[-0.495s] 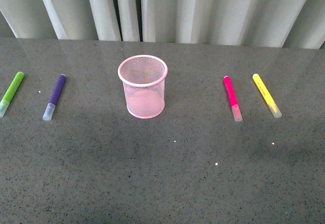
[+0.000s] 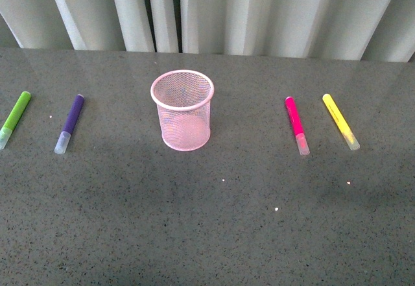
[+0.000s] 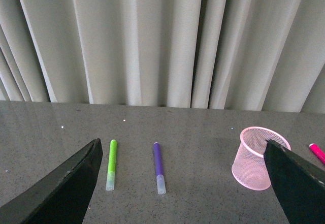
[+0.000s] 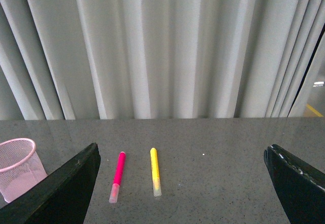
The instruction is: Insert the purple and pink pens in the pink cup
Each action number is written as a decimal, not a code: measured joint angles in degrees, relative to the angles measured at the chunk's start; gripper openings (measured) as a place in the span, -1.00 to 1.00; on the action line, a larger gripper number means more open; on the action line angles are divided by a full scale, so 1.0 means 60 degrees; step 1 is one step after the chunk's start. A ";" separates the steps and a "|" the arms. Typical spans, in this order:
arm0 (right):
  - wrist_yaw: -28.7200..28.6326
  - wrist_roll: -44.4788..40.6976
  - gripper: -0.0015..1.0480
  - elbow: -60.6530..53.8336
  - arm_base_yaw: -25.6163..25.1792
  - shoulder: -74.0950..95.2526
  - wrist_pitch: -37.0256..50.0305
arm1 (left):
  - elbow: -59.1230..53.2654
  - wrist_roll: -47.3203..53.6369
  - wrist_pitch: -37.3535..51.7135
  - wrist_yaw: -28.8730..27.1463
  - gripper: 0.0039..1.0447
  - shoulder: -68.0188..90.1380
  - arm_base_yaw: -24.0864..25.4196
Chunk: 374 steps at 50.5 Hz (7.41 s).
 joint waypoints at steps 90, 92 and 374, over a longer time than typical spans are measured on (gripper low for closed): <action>0.0000 0.0000 0.87 0.0000 0.0000 0.0000 0.0000 | 0.6481 -0.2149 0.2637 0.1344 0.88 1.3916 -0.0076; 0.0004 0.0000 0.87 0.0000 0.0000 0.0000 0.0000 | 0.6903 -0.1763 0.2390 0.1468 0.88 1.4593 -0.0076; 0.0000 0.0011 0.87 0.0000 -0.0007 0.0000 0.0000 | 0.0281 -0.0029 0.8116 -0.0841 -0.93 0.8608 -0.0838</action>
